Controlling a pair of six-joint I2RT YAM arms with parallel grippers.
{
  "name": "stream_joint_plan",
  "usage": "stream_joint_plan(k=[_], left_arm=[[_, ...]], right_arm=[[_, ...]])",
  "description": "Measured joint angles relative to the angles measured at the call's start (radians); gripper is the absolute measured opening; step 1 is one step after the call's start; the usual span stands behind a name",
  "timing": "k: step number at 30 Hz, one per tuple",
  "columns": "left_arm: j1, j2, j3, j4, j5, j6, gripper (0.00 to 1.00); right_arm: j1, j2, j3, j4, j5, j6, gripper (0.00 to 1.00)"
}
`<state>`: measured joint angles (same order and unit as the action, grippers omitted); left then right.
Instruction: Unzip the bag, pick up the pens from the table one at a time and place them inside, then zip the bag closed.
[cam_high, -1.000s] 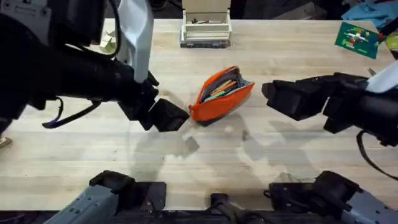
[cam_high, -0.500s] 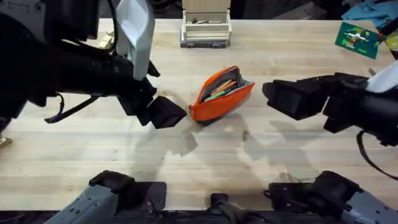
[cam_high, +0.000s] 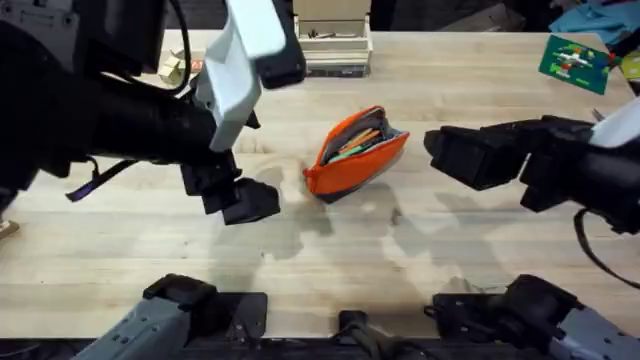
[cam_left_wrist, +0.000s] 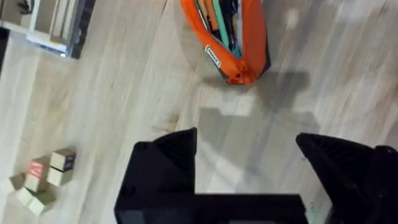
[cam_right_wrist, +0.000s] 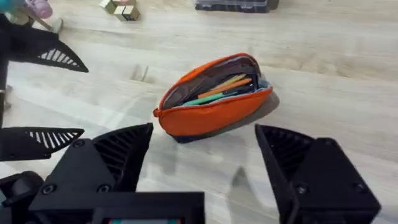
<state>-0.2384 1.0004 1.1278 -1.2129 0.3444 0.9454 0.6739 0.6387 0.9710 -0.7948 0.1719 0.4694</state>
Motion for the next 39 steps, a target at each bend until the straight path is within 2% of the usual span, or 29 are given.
stream_joint_plan(k=[4,8,13,19,25,29,39], left_arm=[[0.036,0.000,0.000,-0.007,0.021,0.076,0.993],[0.128,0.000,-0.008,-0.007,0.091,0.157,0.993],[0.259,0.000,-0.060,-0.019,0.213,0.305,0.993],[0.358,0.000,-0.137,-0.022,0.297,0.481,0.993],[0.426,0.016,-0.181,-0.021,0.354,0.611,0.992],[0.461,0.079,-0.181,-0.018,0.380,0.654,0.993],[0.471,0.292,-0.181,-0.019,0.443,0.783,0.993]], right_arm=[[0.000,0.000,0.000,0.000,0.000,0.000,0.998],[0.000,0.000,0.000,0.000,0.000,0.000,0.998],[0.000,0.000,0.000,0.000,0.000,0.000,0.998],[0.000,0.000,0.000,0.000,0.000,0.000,0.998],[0.000,0.000,0.000,0.000,0.000,0.000,0.998],[0.000,0.000,0.000,0.000,0.000,0.000,0.998],[0.000,0.000,0.000,0.000,0.000,0.000,0.998]])
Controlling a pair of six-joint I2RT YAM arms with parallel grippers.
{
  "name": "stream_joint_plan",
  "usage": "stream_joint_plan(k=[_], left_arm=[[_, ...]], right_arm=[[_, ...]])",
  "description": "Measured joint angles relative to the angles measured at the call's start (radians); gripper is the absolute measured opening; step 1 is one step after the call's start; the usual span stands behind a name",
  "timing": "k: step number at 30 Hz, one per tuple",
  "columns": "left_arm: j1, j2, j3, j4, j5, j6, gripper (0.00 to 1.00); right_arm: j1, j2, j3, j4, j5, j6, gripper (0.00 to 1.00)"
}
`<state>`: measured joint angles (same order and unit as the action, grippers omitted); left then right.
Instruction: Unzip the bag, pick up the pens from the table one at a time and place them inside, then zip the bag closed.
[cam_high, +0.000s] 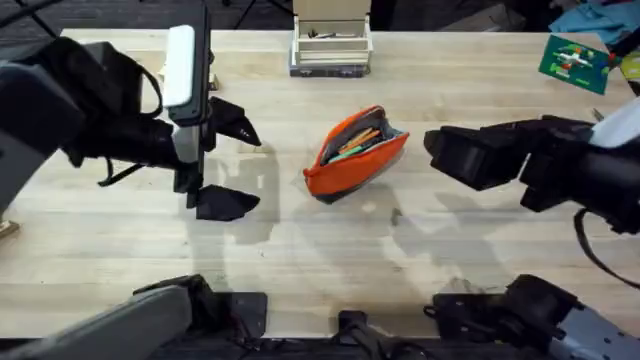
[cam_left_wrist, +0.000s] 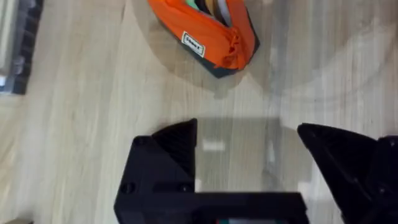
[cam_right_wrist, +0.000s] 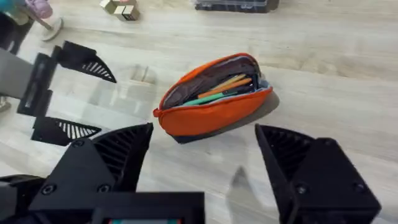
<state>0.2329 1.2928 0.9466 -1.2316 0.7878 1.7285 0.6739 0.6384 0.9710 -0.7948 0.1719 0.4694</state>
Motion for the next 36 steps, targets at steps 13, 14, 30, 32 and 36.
stream_joint_plan(k=[13,14,30,32,36], left_arm=[[0.000,0.133,0.000,0.005,0.030,0.068,0.994],[0.000,0.133,0.000,0.005,0.031,0.068,0.994],[0.000,0.133,0.000,0.005,0.058,0.072,0.993],[0.000,0.133,0.000,0.005,0.058,0.072,0.993],[0.000,0.133,0.000,0.005,0.058,0.072,0.993]], right_arm=[[0.000,0.013,0.000,0.002,-0.059,-0.091,0.997],[0.000,0.025,0.000,0.002,-0.076,-0.102,0.997],[0.032,0.400,0.124,0.012,-0.305,-0.296,0.998],[0.058,0.438,0.151,0.013,-0.308,-0.326,0.998],[0.116,0.510,0.182,0.016,-0.311,-0.384,0.998]])
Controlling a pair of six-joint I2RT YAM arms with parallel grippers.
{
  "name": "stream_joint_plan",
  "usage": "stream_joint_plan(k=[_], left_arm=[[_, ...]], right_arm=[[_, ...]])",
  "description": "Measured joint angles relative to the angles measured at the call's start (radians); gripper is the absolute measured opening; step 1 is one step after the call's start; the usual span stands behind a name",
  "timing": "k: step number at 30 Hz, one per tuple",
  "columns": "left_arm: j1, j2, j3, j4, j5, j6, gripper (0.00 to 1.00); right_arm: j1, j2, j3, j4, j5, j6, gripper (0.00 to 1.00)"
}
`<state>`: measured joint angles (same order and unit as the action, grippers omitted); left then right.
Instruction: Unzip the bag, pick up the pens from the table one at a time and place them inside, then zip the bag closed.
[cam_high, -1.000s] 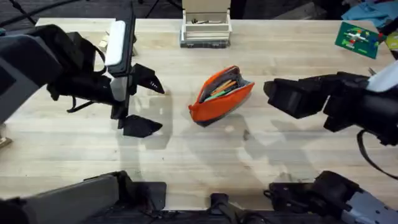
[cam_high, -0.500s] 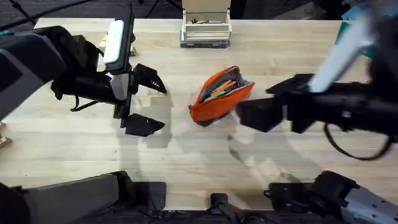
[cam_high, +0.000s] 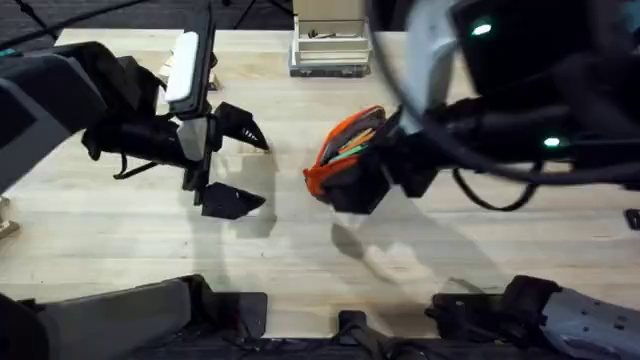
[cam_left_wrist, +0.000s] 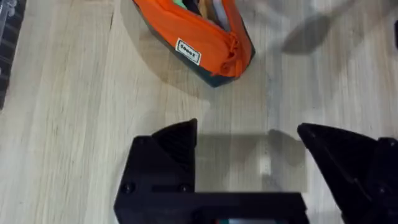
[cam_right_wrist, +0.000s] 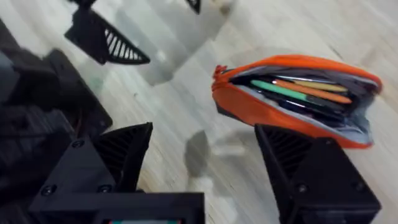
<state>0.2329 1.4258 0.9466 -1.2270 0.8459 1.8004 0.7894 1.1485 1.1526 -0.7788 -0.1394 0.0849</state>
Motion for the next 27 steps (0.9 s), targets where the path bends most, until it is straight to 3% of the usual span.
stream_joint_plan(k=[10,19,27], left_arm=[[0.000,0.000,0.000,0.000,0.000,0.000,0.993],[0.000,0.000,0.000,0.000,0.000,0.000,0.993],[0.000,0.000,0.000,0.000,0.000,0.000,0.993]], right_arm=[[0.087,0.075,0.003,0.030,0.000,-0.156,0.998],[0.105,0.101,0.008,0.045,0.000,-0.498,0.998],[0.105,0.203,0.008,0.085,0.000,-0.622,0.998]])
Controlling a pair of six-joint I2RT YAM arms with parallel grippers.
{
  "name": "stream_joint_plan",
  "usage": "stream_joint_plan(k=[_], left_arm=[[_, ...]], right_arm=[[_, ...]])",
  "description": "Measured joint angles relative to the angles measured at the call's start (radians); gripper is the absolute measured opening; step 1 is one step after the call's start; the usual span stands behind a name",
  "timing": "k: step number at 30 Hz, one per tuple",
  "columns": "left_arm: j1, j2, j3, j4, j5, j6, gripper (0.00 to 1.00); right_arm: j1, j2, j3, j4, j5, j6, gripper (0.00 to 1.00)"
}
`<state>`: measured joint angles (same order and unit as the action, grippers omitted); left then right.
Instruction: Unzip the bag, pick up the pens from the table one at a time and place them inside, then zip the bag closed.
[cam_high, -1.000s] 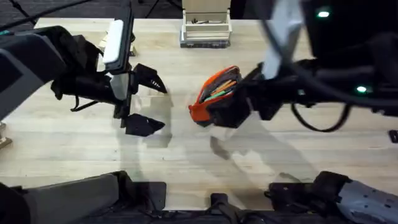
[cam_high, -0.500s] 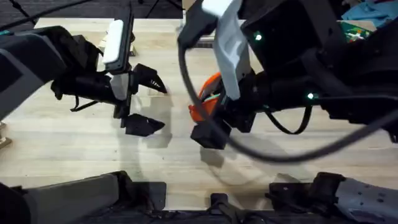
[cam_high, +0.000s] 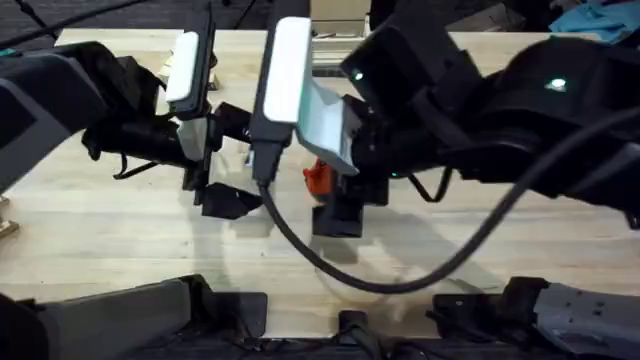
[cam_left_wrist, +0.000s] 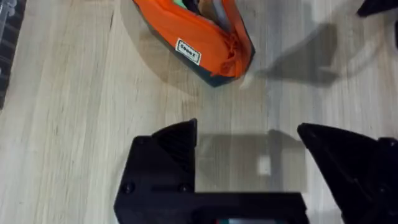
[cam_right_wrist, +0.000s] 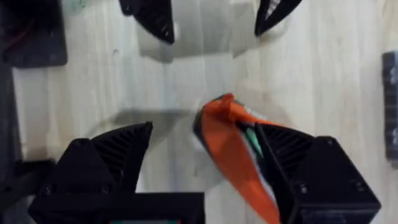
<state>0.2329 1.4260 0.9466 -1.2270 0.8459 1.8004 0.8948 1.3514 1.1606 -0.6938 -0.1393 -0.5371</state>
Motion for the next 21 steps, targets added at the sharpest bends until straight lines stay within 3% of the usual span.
stream_joint_plan(k=[21], left_arm=[[0.000,0.000,0.000,0.000,0.000,0.000,0.993]], right_arm=[[0.000,0.251,0.000,0.166,0.002,-0.025,0.995]])
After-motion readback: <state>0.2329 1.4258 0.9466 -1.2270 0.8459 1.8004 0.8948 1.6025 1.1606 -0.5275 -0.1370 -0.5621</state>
